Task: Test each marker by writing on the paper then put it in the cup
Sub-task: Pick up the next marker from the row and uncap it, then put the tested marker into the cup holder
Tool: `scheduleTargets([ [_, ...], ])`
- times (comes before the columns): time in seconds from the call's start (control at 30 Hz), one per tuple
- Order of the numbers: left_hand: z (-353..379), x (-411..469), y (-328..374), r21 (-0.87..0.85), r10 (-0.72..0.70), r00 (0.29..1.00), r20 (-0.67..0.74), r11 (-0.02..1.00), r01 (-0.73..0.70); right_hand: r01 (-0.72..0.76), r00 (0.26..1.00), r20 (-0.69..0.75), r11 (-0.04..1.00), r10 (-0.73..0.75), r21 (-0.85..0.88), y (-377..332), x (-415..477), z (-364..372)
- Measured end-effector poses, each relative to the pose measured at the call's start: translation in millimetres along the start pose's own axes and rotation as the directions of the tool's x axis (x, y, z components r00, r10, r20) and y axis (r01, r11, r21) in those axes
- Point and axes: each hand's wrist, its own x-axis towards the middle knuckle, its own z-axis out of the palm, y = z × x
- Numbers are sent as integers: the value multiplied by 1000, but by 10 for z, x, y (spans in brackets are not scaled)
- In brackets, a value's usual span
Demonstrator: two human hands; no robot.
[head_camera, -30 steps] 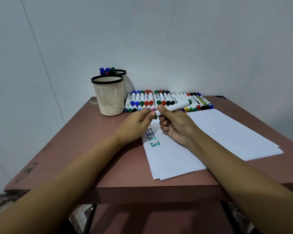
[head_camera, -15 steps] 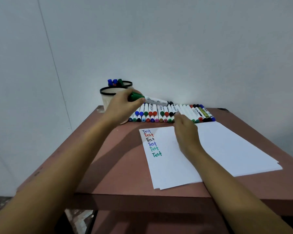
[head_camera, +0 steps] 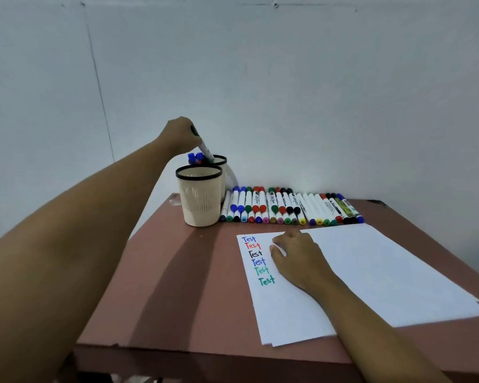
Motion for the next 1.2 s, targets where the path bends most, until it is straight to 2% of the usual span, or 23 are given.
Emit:
scheduleTargets([
  [0.27,265,128,-19,-145,-110,993,31,983,114,9,1000,0,999,-9,-35,3,22,0],
  [0.47,347,-19,29,-159,9,1000,-11,987,-10,9,1000,2,999,-9,-35,5,30,10],
  [0.63,352,-540,308,-223,212,971,-106,947,-231,8,1000,8,999,-8,-43,3,31,11],
  [0.7,429,-817,348,-241,268,959,-98,928,-284,9,1000,8,999,-9,-49,5,27,13],
  [0.77,585,-1052,307,-231,286,958,-32,930,-286,15,1000,1,998,-15,-57,-2,14,11],
  [0.87,898,-1290,167,-135,263,950,169,961,-242,29,999,-12,996,-30,-84,-19,-9,8],
  [0.93,1064,-1397,79,-58,242,913,329,970,-236,31,999,-5,993,-31,-110,-36,-14,14],
  [1.0,1142,-1482,41,-63,229,868,441,973,-224,28,999,19,989,-26,-143,-52,-3,12],
  [1.1,1174,-1535,37,-59,232,840,490,970,-234,44,997,70,988,-34,-146,-57,41,-34],
  [1.2,1193,-1526,28,-30,218,843,491,972,-234,-9,998,67,999,6,43,-55,155,-175],
])
